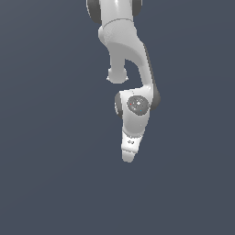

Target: Pick up the object and move it to a goal position.

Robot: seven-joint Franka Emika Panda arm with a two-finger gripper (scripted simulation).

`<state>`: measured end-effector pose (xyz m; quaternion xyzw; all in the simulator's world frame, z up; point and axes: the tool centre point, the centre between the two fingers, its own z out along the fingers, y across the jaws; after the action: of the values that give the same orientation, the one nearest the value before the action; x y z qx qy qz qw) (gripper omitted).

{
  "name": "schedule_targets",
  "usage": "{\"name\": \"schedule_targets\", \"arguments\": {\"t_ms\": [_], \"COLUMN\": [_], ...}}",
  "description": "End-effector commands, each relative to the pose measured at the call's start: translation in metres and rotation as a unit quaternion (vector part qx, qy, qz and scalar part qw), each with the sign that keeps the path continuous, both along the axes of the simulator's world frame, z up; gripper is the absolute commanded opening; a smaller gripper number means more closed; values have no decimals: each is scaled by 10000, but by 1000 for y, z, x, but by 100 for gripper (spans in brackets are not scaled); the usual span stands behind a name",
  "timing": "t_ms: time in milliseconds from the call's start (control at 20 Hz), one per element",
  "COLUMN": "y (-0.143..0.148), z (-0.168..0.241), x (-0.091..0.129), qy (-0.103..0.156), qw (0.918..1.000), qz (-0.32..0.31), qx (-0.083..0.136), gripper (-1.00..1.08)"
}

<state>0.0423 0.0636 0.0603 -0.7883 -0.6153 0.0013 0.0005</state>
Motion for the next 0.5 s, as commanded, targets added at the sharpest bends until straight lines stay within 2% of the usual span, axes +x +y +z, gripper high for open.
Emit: {"name": "schedule_targets", "arguments": {"t_ms": [0, 450], "y": [0, 0], "z": [-1, -11], "x": [1, 1], "qy": [-10, -10], "qw": [10000, 9999], "qz": [99, 114], "qx": [3, 3], "gripper": [100, 100]}}
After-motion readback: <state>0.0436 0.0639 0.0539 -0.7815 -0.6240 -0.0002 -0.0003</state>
